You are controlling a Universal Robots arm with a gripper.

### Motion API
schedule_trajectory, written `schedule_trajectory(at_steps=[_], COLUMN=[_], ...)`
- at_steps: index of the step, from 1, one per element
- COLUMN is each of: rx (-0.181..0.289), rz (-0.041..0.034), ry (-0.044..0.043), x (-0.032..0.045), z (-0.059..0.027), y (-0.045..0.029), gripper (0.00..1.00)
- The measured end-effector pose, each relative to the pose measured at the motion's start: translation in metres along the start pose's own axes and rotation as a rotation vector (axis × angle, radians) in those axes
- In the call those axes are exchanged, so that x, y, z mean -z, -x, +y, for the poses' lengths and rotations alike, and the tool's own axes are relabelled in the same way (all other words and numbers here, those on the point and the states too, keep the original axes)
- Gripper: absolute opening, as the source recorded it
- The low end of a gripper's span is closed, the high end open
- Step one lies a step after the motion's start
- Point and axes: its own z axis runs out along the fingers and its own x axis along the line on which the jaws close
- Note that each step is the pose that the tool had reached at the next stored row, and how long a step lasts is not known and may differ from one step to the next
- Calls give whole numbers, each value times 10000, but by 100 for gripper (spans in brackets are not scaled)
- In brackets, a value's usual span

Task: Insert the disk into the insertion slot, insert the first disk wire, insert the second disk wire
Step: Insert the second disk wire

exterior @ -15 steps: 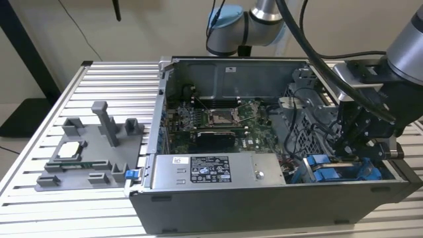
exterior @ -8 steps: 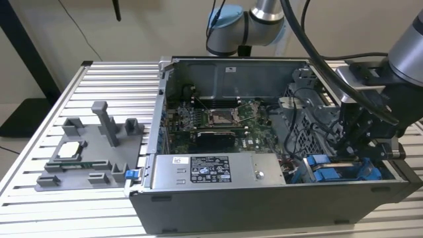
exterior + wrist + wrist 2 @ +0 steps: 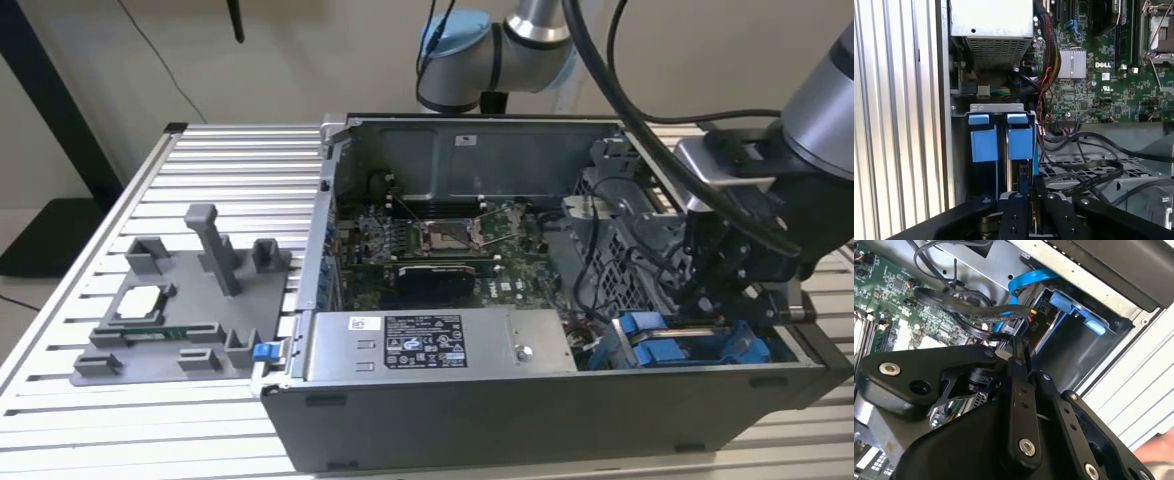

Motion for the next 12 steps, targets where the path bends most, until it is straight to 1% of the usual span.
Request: schedule_trajectory(at_steps=[7,9,10,12], rx=[-1,-1,-1,-1], rz=[10,10,-1,-8], ry=[-7,-8,-11,-7], x=[-56,-59,-61,-25], z=[1,1,0,0], y=[-7,-7,-7,-3], gripper=[0,0,100,100])
